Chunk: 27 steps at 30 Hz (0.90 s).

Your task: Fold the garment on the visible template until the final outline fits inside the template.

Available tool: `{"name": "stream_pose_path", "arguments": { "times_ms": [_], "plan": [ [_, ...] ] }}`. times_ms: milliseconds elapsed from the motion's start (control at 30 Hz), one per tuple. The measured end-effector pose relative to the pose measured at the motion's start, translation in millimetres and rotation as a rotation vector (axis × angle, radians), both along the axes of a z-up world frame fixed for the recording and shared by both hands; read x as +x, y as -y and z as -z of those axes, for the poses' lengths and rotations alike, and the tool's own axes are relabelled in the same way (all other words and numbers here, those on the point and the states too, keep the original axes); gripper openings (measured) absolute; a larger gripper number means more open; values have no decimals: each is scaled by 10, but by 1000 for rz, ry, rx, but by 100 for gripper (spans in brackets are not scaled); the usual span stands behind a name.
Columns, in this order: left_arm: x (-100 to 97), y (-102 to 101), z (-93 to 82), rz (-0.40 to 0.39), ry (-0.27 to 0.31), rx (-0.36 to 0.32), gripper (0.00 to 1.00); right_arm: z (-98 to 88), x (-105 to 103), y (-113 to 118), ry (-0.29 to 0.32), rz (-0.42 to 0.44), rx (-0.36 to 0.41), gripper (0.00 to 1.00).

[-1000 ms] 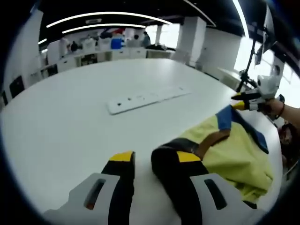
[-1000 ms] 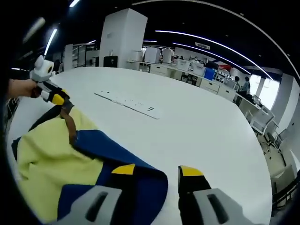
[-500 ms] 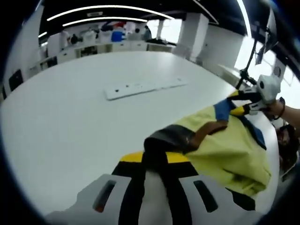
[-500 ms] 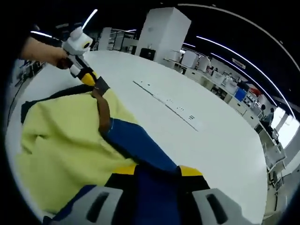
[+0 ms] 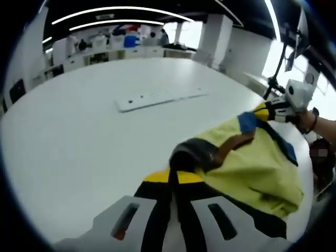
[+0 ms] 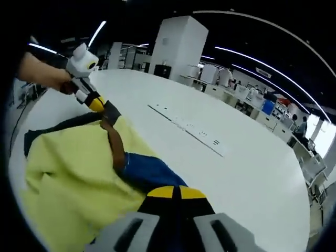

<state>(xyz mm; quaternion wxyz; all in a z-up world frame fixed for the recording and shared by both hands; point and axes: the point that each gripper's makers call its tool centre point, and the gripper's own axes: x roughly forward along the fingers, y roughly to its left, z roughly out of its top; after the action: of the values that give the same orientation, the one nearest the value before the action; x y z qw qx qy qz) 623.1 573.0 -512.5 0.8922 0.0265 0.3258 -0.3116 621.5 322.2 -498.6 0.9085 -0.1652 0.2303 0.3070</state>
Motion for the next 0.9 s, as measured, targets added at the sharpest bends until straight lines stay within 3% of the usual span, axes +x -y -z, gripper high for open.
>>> {"name": "stream_pose_path", "arguments": {
  "times_ms": [200, 300, 400, 567, 833, 900],
  "plan": [
    [145, 3, -192, -15, 43, -65, 0, -231, 276, 114, -14, 189, 282, 0],
    [216, 25, -113, -31, 30, -69, 0, -157, 407, 170, -52, 302, 343, 0],
    [279, 40, -19, -46, 11, -65, 0, -17, 489, 185, -143, 418, 452, 0],
    [330, 49, 123, -56, -9, -23, 0, 203, 566, 294, -183, 533, 452, 0],
    [349, 48, 145, -53, -3, 9, 0, 283, 547, 324, -188, 532, 382, 0],
    [366, 21, 125, -64, 10, 28, 5, 290, 526, 329, -189, 532, 365, 3]
  ]
}}
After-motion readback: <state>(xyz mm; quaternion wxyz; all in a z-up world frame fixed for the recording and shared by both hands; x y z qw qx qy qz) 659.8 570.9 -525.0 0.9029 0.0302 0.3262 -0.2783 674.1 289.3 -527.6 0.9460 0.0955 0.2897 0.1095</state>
